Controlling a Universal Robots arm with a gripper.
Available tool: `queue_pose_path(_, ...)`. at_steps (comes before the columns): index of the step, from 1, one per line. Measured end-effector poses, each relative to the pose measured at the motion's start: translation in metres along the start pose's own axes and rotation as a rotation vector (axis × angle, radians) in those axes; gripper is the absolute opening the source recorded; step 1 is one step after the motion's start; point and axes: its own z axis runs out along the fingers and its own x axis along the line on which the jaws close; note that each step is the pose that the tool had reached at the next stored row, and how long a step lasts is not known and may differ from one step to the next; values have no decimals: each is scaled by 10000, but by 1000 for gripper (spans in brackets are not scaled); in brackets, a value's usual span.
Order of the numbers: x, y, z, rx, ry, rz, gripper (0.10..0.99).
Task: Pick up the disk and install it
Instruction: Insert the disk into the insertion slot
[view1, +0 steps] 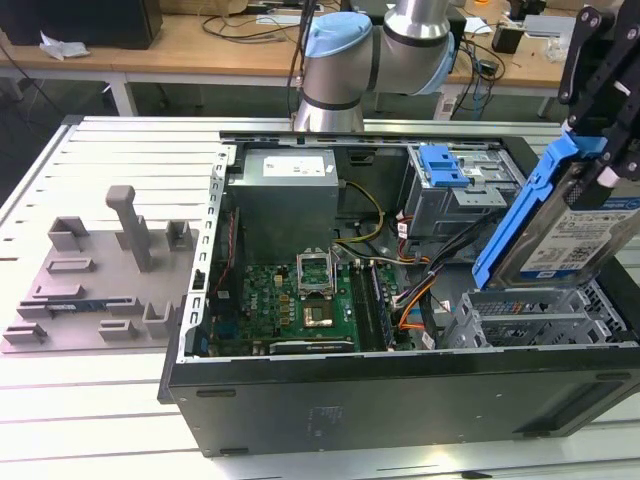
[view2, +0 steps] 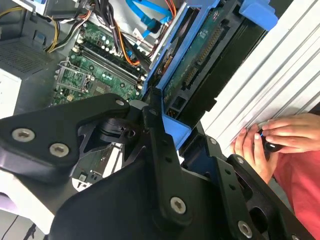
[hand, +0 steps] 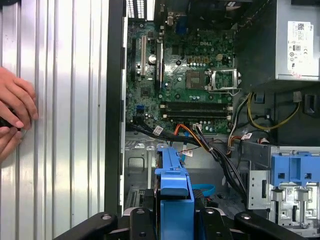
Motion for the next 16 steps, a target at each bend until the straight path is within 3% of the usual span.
queue_pose_path(16,4,-32,23,-1,-1,-4,365)
